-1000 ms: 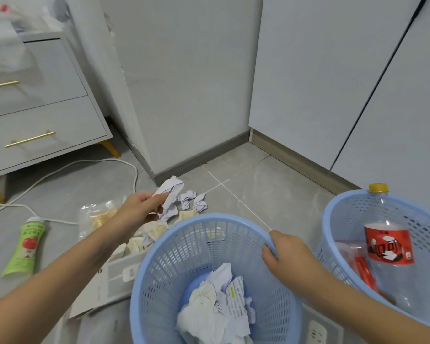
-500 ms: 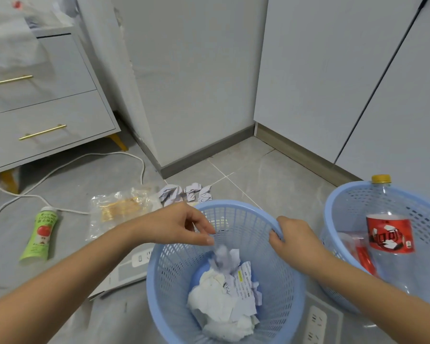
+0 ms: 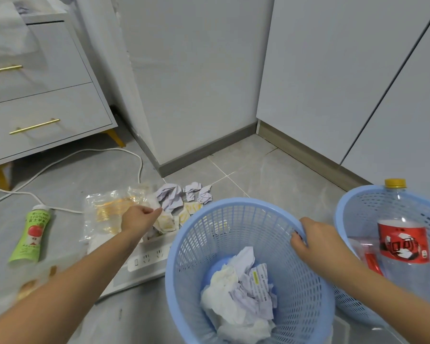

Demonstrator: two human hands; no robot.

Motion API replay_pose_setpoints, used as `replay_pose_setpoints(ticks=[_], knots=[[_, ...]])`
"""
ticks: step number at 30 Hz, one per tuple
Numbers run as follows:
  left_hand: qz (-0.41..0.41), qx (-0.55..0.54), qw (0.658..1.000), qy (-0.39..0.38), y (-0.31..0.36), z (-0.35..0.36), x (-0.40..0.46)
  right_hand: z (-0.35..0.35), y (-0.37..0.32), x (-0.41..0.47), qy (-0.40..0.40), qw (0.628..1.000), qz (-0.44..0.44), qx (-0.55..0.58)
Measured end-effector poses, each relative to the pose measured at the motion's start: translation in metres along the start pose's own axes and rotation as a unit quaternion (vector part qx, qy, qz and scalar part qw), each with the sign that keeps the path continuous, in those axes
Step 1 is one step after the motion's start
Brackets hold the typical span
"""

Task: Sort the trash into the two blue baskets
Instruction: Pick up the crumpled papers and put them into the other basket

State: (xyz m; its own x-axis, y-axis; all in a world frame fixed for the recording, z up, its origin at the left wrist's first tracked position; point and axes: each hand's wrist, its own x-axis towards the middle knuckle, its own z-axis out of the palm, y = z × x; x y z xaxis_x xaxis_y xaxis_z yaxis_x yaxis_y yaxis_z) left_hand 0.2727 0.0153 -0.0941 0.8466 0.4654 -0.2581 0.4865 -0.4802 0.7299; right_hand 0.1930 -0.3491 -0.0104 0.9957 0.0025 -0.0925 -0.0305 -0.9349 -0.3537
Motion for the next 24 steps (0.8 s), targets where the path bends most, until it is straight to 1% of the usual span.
replay_pose_setpoints(ticks=[1, 4, 6, 13, 18, 22, 24], knots=[[-0.019, 0.028, 0.999, 0.005, -0.009, 0.002, 0.006, 0.000, -0.001, 0.000, 0.001, 1.000, 0.000, 0.000], [-0.068, 0.091, 0.993, -0.018, -0.023, 0.009, 0.016, 0.000, -0.003, -0.001, 0.006, 1.000, 0.002, -0.001], [-0.070, 0.126, 0.989, -0.035, -0.025, 0.014, 0.019, 0.001, -0.004, -0.001, 0.010, 1.000, 0.004, -0.002], [-0.088, 0.147, 0.985, -0.014, -0.035, 0.023, 0.033, 0.002, -0.007, 0.000, 0.001, 1.000, 0.005, 0.008], [-0.080, 0.133, 0.988, -0.009, -0.029, 0.033, 0.034, 0.005, -0.010, 0.002, -0.001, 1.000, 0.001, 0.004], [-0.068, 0.098, 0.993, -0.017, -0.026, 0.040, 0.034, 0.006, -0.008, 0.004, -0.002, 1.000, 0.003, 0.007], [-0.058, 0.061, 0.996, -0.016, -0.027, 0.040, 0.033, 0.006, -0.007, 0.004, -0.005, 1.000, 0.002, 0.007]])
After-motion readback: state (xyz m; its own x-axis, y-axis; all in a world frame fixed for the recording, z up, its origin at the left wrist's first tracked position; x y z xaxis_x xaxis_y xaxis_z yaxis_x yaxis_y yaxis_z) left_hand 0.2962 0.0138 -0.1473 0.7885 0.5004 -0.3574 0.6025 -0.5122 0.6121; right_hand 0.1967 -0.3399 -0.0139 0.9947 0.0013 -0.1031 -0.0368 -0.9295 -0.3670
